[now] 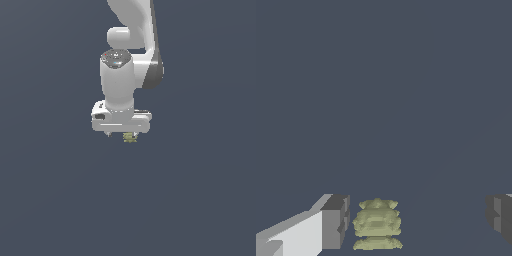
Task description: Pick up the object and move it to a goal position.
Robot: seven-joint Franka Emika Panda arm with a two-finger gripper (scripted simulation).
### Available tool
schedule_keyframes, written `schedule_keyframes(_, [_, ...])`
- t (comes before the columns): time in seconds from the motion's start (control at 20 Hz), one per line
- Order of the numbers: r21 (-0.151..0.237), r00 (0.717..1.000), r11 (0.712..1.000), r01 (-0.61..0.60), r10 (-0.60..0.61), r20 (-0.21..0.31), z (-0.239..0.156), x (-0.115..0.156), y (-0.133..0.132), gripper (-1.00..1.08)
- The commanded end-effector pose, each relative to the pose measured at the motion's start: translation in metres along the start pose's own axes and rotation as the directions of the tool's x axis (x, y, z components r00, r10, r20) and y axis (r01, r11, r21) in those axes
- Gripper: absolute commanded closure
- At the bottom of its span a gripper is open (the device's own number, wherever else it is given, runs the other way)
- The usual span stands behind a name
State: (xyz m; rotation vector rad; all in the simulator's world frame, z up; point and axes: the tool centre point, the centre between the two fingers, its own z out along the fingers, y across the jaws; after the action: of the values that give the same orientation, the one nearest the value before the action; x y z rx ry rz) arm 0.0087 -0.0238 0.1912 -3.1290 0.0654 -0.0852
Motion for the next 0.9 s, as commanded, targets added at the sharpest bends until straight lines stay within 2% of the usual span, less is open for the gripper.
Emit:
schedule_keyframes(0.0, [0.0,1.0,1.0,-0.006,0.006,0.0,0.001,0.0,0.0,-0.92])
schedule_keyframes(0.5, [0.001,0.994,0.994,-0.113,0.113,0.005,0.008,-0.007,-0.004,-0.92])
schedule_keyframes(0.85, [0.0,0.966,0.966,-0.257,0.257,0.012,0.019,-0.017,-0.009,-0.92])
